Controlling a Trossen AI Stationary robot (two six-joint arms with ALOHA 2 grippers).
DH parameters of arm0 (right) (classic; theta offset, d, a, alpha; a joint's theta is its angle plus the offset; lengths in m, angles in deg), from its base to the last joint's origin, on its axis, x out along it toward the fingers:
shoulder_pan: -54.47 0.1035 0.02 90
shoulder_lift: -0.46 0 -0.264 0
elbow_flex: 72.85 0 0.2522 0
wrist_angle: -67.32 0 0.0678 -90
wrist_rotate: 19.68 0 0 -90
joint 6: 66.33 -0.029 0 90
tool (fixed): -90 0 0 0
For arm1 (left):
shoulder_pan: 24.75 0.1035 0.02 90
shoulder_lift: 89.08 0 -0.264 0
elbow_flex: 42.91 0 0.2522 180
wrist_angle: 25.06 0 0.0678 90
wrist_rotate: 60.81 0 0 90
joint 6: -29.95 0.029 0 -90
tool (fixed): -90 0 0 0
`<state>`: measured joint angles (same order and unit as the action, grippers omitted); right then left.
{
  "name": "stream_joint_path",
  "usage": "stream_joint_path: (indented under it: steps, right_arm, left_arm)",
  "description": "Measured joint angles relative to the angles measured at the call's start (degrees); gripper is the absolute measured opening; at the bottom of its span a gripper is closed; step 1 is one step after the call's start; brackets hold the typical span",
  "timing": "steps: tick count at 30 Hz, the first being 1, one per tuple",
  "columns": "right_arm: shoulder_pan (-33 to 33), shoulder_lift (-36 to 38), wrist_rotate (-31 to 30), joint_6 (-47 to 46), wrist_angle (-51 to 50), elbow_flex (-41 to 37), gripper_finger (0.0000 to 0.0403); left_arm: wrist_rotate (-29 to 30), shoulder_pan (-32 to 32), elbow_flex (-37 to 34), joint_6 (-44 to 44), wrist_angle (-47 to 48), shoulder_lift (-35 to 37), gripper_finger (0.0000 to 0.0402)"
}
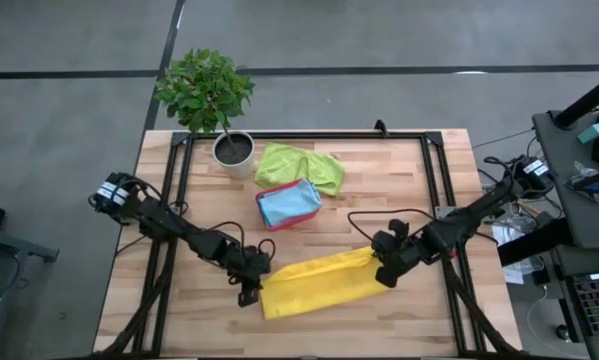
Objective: Fold microfiber towels
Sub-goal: Fold the yellow microfiber cloth
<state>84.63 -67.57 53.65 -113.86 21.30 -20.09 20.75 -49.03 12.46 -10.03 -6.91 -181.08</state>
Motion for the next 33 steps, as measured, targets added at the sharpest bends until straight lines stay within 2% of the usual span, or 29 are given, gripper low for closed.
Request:
stream_joint_path:
  steps: [7, 16, 21, 24, 27, 33]
  right_arm:
    - [-1.08, 0.00, -0.09, -2.84, -0.03, -0.02, 0.0020]
    - [-1.08, 0.00, -2.57, -2.38, -0.23, -0.02, 0.0088]
    - [-1.29, 0.00, -6.85, 0.66, 1.11, 0.53, 0.0112]
    - [-1.59, 0.00, -10.52, 2.67, 6.35, 0.61, 0.0116]
    - [-1.71, -0.39, -13.85, 8.58, 13.94, 0.61, 0.0115]
    - [-2.09, -3.68, -18.49, 23.49, 32.04, 0.50, 0.0104]
  left_arm:
    - [2.78, 0.70, 0.17, 0.36, 0.31, 0.00, 0.0010]
    - [4.31, 1.06, 0.16, 1.40, 1.83, 0.06, 0.0096]
    - [4.29, 1.21, 0.54, 5.51, 7.44, 2.24, 0.0118]
    - [4.30, 1.34, 0.42, 6.48, 8.54, 5.15, 0.0118]
    - [5.44, 1.39, -0.33, 8.86, 8.37, 7.40, 0.0118]
    - [12.82, 1.34, -1.21, 10.41, 8.23, 9.51, 0.0118]
